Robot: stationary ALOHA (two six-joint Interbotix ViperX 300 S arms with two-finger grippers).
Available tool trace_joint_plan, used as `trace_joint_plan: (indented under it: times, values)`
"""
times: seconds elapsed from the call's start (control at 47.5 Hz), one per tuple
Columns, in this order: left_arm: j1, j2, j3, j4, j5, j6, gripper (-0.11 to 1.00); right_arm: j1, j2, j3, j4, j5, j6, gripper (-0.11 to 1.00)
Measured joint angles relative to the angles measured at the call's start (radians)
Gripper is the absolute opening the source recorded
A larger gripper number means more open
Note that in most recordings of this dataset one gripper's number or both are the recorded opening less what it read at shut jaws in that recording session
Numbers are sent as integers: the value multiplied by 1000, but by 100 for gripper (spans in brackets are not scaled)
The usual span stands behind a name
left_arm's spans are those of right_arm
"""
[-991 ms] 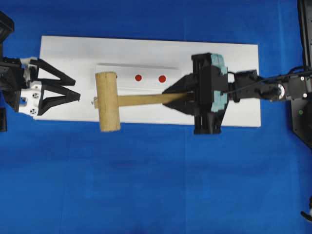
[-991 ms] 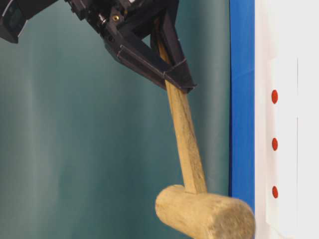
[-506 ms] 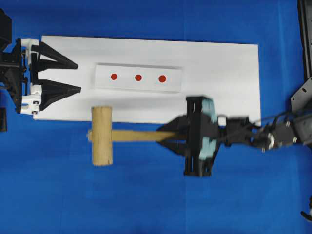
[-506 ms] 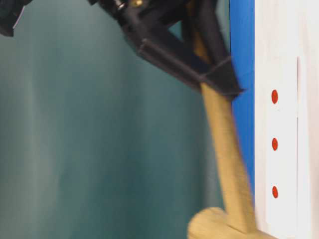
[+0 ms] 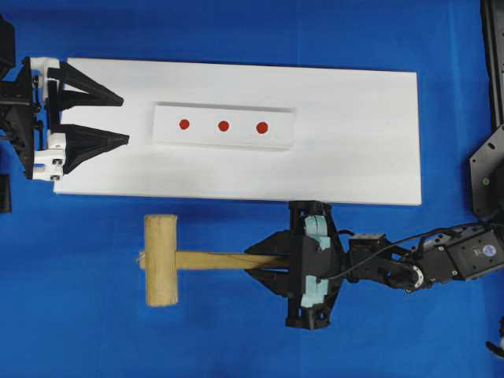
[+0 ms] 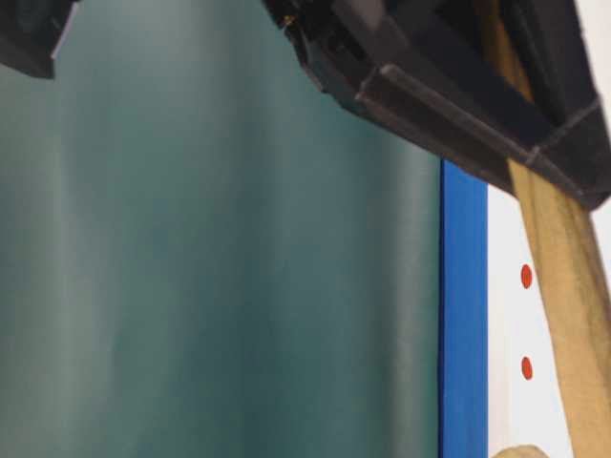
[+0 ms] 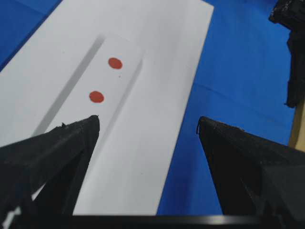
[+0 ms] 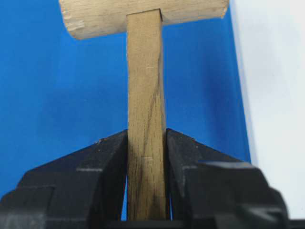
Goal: Hit the mark with a hammer.
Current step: 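Carry the mallet with the right gripper back to the table front, then lower the mallet onto the table and open the right gripper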
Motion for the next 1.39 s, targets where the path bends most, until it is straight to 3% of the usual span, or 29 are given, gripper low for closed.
trace_joint_plan:
  times: [0.674, 1.391]
  values:
    - [26, 0, 0, 0, 0, 0, 81, -32, 163, -31, 25, 97, 5, 9]
    - [28, -2, 0, 0, 0, 0, 81, -55, 187, -28, 28, 149, 3, 9]
